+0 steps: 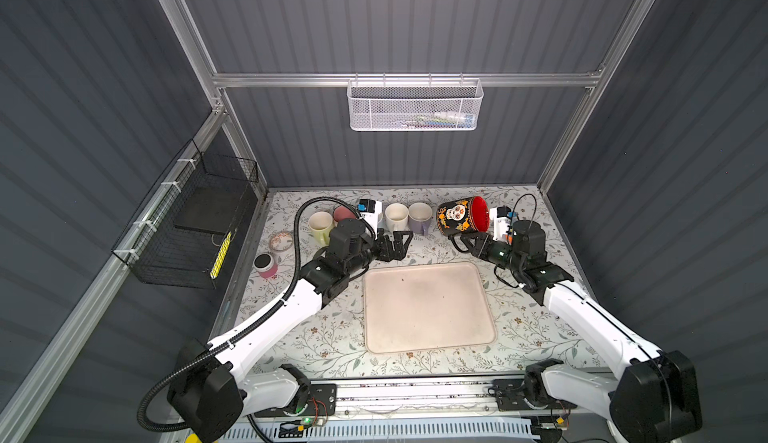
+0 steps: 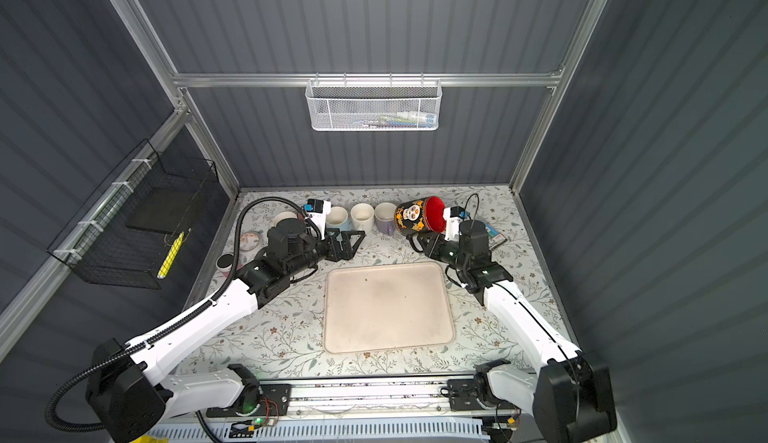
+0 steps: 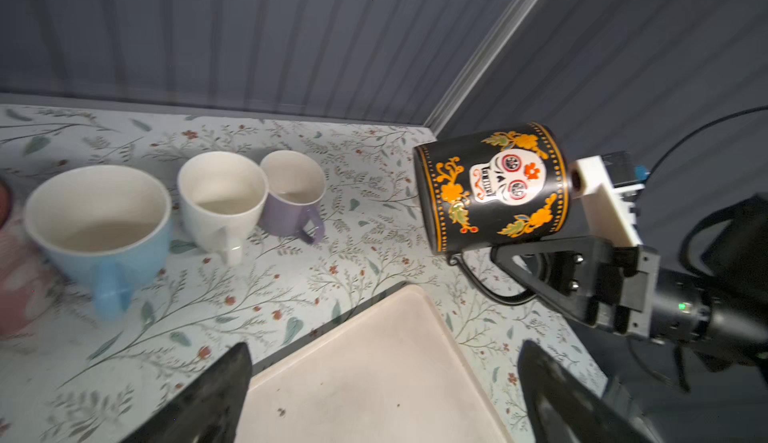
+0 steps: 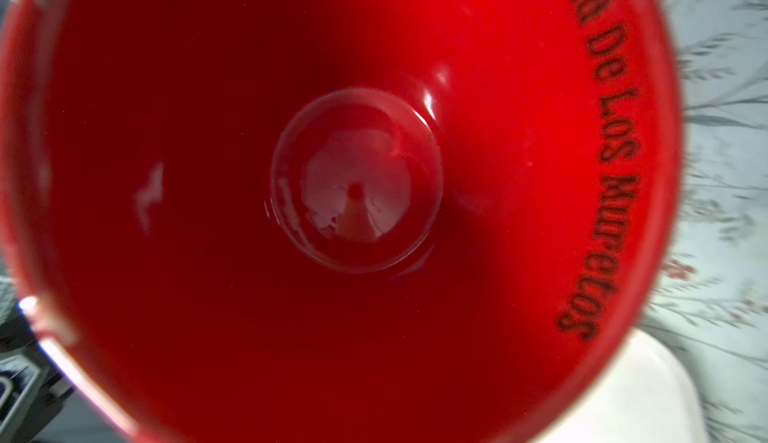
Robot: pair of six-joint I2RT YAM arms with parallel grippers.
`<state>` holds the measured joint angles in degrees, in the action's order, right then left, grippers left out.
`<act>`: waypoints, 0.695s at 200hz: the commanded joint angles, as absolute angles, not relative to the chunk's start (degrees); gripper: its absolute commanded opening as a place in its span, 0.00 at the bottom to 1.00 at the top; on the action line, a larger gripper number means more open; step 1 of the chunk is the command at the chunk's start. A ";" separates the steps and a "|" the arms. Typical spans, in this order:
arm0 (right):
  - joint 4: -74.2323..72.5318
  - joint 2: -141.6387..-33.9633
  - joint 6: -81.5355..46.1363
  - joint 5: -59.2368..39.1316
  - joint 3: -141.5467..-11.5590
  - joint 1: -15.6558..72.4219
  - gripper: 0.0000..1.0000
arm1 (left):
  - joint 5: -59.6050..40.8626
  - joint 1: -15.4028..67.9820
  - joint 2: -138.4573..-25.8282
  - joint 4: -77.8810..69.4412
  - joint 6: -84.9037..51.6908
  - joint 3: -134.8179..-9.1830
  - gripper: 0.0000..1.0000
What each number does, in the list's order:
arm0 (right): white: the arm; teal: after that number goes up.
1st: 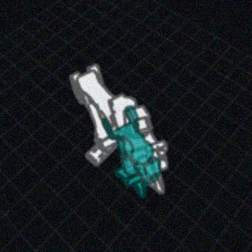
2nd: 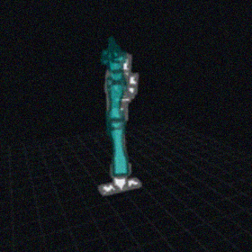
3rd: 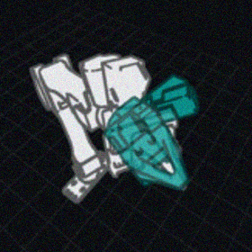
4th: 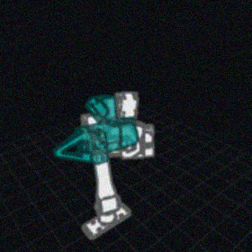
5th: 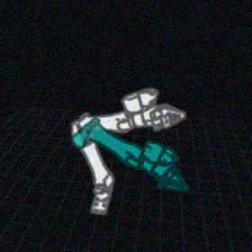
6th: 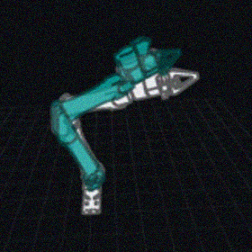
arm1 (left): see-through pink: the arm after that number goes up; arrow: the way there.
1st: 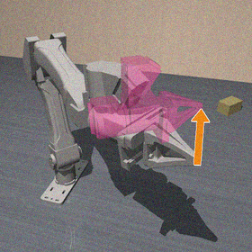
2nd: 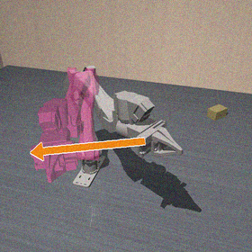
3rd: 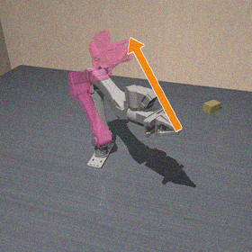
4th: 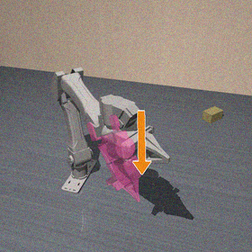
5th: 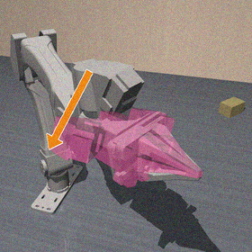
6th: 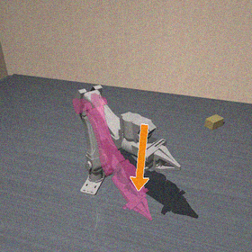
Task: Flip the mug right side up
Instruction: 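Open the left gripper and draw it back while the right gripper takes the mug, then carry the black skull mug with the right gripper to the end of the mug row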
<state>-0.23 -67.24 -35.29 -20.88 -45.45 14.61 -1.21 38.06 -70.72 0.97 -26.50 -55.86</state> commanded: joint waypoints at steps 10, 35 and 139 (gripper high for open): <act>1.37 -68.10 -30.14 -14.57 -52.93 14.50 0.00 | 9.76 38.23 -69.96 12.20 -24.79 -56.33 1.00; 5.91 -70.43 -29.44 -11.80 -56.19 14.59 0.00 | 12.07 38.23 -69.87 15.25 -24.10 -56.04 1.00; 21.97 -86.00 -20.76 1.62 -76.51 18.52 0.00 | 16.27 38.23 -69.38 21.68 -20.32 -55.92 1.00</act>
<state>24.27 -84.58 -24.60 -3.33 -69.58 18.02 14.06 38.06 -70.72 19.40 -22.39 -55.86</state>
